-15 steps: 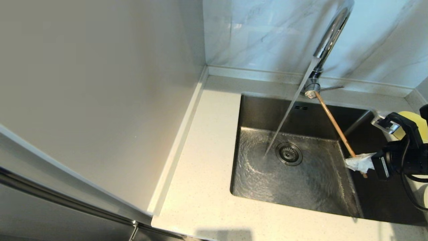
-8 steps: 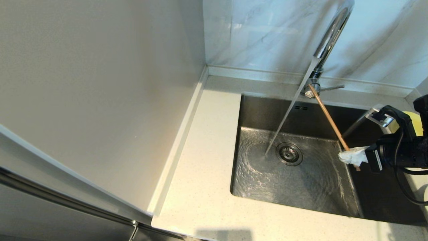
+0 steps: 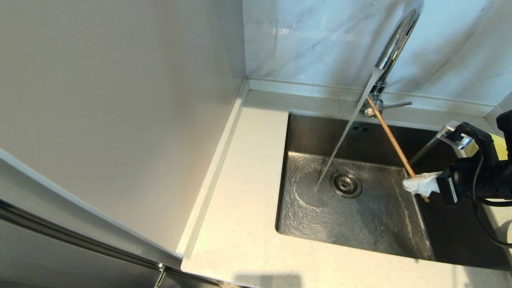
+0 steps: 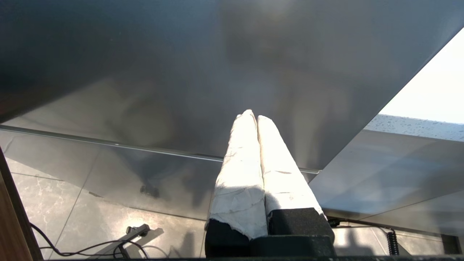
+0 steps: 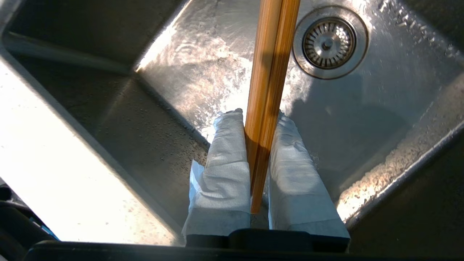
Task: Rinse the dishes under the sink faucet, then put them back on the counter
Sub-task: Rinse the chopsticks
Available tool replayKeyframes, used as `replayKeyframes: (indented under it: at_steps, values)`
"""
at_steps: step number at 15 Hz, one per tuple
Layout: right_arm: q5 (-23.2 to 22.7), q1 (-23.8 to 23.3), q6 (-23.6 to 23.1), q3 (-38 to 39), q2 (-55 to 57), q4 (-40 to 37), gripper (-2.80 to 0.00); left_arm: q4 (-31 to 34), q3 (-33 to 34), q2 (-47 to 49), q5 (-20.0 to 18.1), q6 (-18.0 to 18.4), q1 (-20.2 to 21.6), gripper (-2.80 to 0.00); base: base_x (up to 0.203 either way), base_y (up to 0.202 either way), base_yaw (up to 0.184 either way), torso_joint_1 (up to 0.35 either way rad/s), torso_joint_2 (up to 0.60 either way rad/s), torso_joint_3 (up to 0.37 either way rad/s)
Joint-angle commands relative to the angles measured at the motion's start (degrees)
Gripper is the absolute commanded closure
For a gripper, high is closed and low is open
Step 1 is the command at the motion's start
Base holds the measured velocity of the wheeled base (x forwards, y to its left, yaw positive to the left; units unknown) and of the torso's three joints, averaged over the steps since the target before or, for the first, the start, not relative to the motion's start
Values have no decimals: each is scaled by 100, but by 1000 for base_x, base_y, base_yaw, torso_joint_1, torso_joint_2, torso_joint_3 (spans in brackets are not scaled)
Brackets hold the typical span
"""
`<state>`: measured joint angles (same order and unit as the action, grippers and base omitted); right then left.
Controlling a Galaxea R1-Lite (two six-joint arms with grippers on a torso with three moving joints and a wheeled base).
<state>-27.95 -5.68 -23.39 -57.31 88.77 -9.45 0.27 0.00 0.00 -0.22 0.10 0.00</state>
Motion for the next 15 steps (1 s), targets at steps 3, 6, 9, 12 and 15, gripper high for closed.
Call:
replayKeyframes:
  at_steps: [3, 6, 9, 12, 15]
  values:
    - [-17, 170, -16, 0, -114, -4, 0, 0, 0, 0, -4, -1, 0, 0, 0, 0, 0, 0, 0, 0]
    - [-14, 210, -16, 0, -176, -12, 0, 0, 0, 0, -4, -1, 0, 0, 0, 0, 0, 0, 0, 0]
    - [-1, 217, -16, 0, -167, -13, 0, 0, 0, 0, -4, -1, 0, 0, 0, 0, 0, 0, 0, 0]
    - [9, 226, -16, -8, -115, -13, 0, 0, 0, 0, -4, -1, 0, 0, 0, 0, 0, 0, 0, 0]
    - [56, 226, -16, 9, -100, -13, 0, 0, 0, 0, -4, -1, 0, 0, 0, 0, 0, 0, 0, 0]
